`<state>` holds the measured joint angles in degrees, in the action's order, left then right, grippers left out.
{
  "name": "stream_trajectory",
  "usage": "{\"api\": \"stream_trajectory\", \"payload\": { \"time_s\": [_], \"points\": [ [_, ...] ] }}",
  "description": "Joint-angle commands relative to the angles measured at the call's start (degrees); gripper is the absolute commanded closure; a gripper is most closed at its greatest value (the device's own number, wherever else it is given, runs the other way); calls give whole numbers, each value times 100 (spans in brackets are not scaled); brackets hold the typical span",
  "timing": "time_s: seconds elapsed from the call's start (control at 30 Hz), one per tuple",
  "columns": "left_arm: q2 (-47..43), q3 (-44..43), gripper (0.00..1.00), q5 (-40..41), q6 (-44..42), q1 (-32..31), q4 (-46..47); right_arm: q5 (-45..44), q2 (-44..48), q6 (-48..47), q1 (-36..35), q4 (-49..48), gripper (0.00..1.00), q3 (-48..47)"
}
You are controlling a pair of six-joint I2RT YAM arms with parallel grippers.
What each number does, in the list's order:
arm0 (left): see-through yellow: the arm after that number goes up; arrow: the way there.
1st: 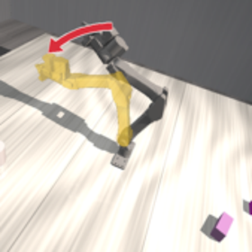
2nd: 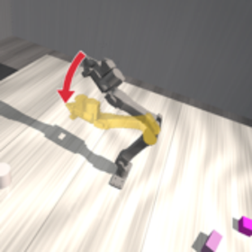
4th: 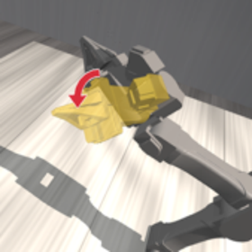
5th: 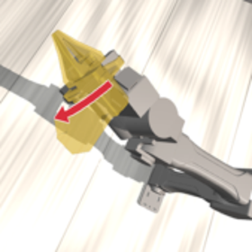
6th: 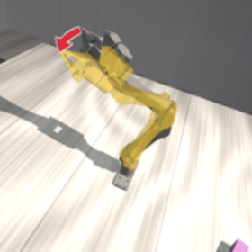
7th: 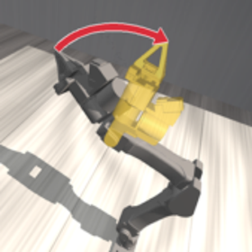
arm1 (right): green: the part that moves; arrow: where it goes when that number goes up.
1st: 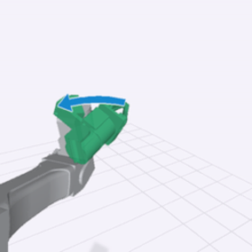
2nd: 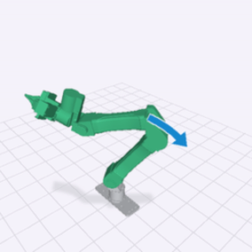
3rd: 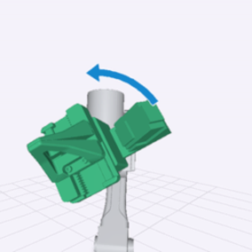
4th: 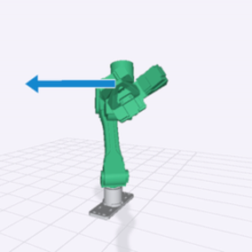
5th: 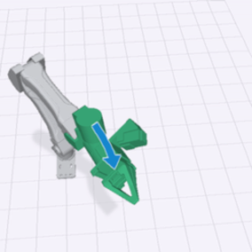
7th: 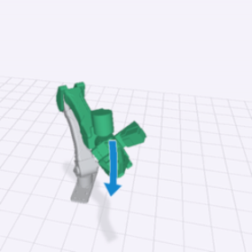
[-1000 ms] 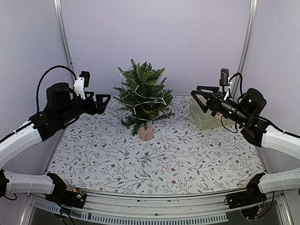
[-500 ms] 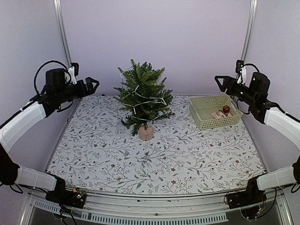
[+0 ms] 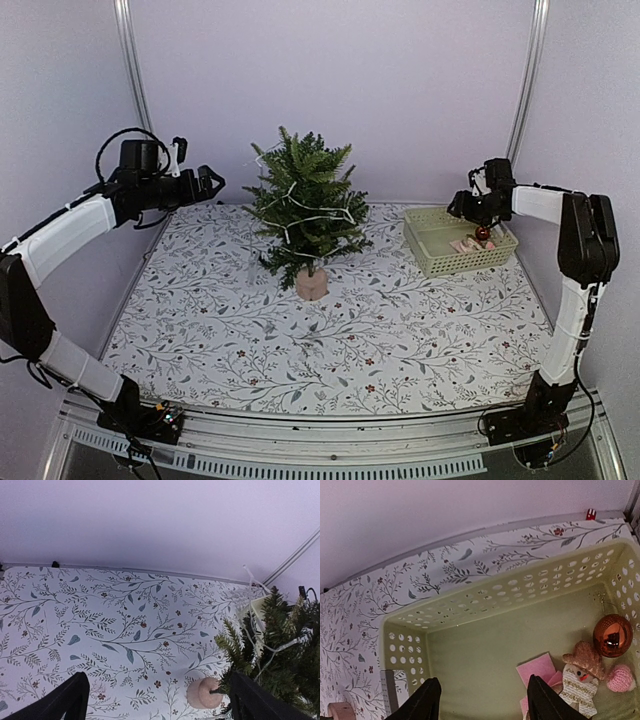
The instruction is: Decorate the small christmas tree
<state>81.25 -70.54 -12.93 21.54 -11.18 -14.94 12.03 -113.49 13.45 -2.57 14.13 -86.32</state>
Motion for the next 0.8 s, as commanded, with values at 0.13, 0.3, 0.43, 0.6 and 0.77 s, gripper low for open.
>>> {"api": "stream_trajectory", "payload": {
  "time_s": [0.13, 0.3, 0.43, 0.6, 0.77],
  "points": [
    [336, -487, 1, 441, -187, 69, -940, -335, -975, -271, -3, 2342, 35, -1111],
    [581, -715, 0, 478, -226, 81, -1046, -331, -909, -468, 7, 3036, 32, -691],
    [838, -971, 1, 424, -261, 81, -1073, -138, -416, -473, 5, 3205, 31, 0],
    [1069, -1086, 1, 429, -160, 83, -1125, 375, 508, -148, -71, 3469, 31, 1008],
    [1166, -1091, 1, 555, -161, 94, -1176, 579, 1455, 304, -498, 3735, 28, 2139]
  ]
}}
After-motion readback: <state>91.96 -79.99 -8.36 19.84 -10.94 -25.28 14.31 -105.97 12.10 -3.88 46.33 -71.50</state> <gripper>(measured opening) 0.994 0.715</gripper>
